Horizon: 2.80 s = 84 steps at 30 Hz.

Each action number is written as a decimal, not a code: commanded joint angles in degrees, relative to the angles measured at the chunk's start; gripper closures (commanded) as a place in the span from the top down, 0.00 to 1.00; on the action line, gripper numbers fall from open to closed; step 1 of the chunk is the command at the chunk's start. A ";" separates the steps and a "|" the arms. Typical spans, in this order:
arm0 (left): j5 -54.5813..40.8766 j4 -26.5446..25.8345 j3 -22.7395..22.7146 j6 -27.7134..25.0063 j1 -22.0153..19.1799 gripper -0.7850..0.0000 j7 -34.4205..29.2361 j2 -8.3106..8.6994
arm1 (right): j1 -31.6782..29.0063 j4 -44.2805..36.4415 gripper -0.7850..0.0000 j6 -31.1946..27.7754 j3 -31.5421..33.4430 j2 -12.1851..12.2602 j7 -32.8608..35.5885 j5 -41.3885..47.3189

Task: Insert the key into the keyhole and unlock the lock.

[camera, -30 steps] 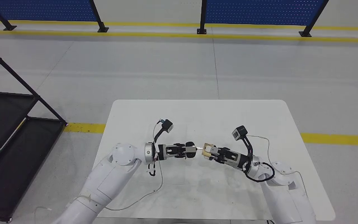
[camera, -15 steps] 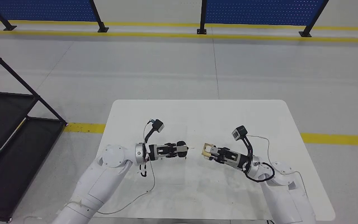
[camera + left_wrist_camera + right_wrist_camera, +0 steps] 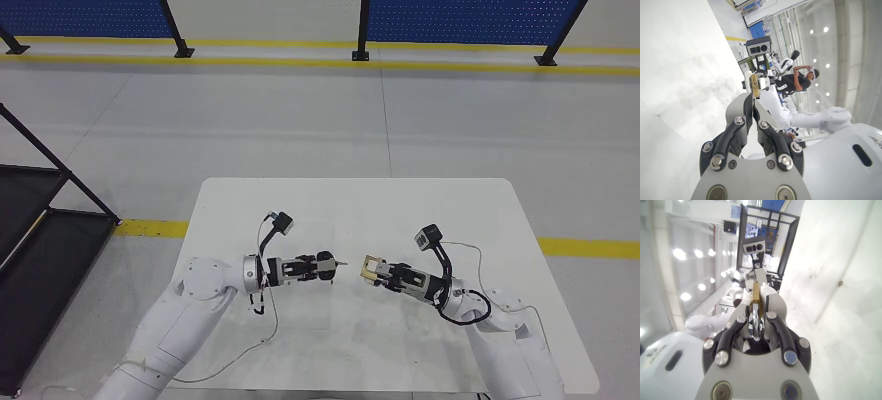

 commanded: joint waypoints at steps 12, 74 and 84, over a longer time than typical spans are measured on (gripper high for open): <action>46.66 -12.17 -8.45 -14.85 7.23 0.00 17.73 2.23 | 0.00 0.00 0.00 0.00 0.00 0.00 0.00 0.00; 164.51 -11.46 -4.52 18.91 7.49 0.00 99.95 6.78 | 1.84 0.00 0.00 4.44 -0.59 0.56 3.45 0.65; 168.22 -8.46 -5.80 29.21 4.84 0.00 118.85 8.12 | 9.30 4.80 0.00 6.33 -2.85 1.45 15.47 2.03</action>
